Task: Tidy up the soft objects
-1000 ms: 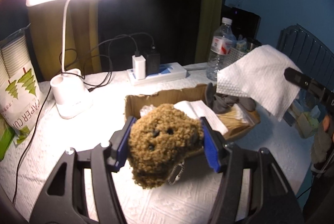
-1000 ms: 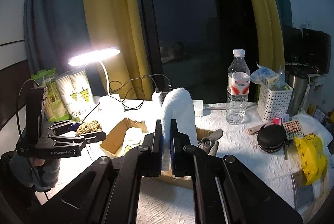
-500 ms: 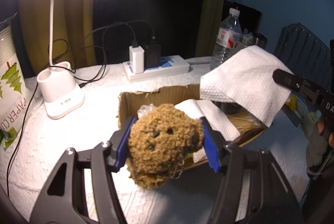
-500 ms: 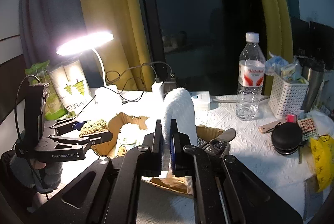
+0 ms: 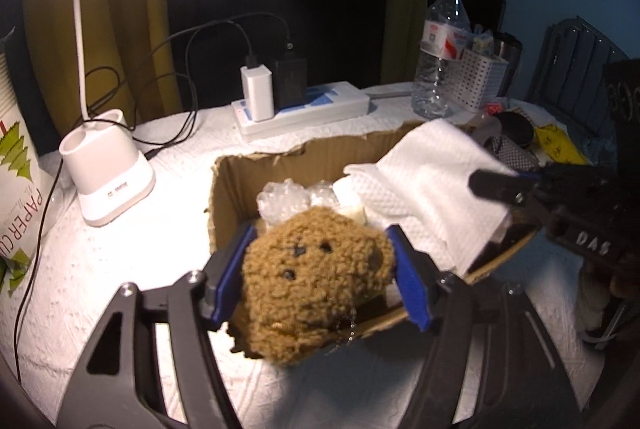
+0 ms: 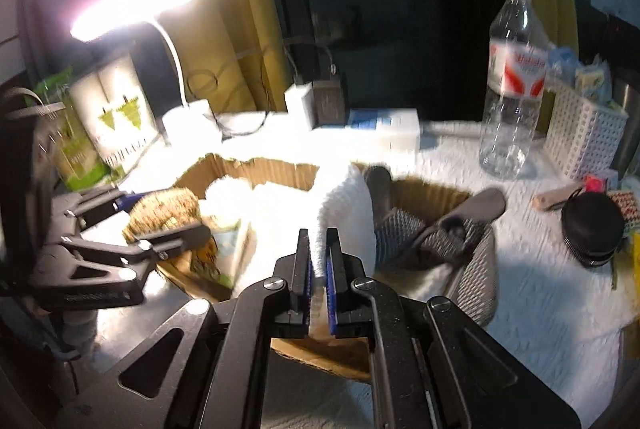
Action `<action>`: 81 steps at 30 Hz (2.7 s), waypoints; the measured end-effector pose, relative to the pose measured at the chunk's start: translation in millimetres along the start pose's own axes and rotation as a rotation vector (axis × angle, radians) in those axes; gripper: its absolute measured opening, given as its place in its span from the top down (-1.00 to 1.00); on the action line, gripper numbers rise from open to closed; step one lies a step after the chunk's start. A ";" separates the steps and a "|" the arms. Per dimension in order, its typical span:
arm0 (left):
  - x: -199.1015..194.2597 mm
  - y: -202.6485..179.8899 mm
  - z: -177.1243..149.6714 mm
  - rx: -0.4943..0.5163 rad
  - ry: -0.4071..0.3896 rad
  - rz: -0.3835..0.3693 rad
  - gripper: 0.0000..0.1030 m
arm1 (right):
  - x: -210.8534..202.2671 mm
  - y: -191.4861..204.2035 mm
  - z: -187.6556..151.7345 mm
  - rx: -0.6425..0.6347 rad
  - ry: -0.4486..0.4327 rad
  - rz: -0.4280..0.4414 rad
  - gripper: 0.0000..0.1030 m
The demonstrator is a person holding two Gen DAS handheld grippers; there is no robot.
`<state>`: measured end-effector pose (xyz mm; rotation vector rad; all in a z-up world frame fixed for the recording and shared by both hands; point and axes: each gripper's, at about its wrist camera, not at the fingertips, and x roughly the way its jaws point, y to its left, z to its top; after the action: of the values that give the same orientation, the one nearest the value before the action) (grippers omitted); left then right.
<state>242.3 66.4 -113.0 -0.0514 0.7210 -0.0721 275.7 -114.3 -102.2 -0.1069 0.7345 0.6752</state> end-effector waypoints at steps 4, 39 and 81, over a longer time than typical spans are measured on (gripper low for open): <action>-5.7 1.1 1.8 -0.010 -0.016 -0.007 -0.50 | 5.4 2.3 -5.2 -0.003 0.025 -0.013 0.81; -123.0 -39.2 -35.5 -0.025 -0.141 -0.006 -0.53 | -108.5 35.8 -40.0 -0.023 -0.087 -0.102 0.02; -293.8 -78.1 -59.1 0.004 -0.416 0.089 -0.93 | -287.7 95.5 -63.0 -0.027 -0.384 -0.201 -0.28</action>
<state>-20.5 11.8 41.5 -0.0290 0.3072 0.0230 25.2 -212.2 51.1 -0.0719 0.3401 0.4933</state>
